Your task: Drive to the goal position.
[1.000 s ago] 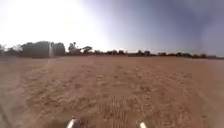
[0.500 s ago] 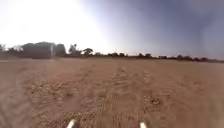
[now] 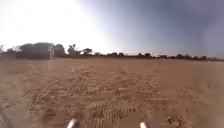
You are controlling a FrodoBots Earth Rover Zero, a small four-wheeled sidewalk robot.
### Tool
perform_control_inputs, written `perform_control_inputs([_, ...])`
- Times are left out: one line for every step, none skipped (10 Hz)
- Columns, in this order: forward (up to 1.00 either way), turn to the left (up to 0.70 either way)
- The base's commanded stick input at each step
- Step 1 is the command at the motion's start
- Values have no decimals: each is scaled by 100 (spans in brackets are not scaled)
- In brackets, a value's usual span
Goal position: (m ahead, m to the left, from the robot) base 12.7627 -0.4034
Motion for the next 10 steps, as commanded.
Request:
perform_control_inputs([100, 0])
perform_control_inputs([100, 0])
perform_control_inputs([100, -1])
perform_control_inputs([100, -4])
perform_control_inputs([100, -9])
perform_control_inputs([100, -27])
perform_control_inputs([100, -33])
perform_control_inputs([100, -15])
perform_control_inputs([100, 0])
perform_control_inputs([100, 0])
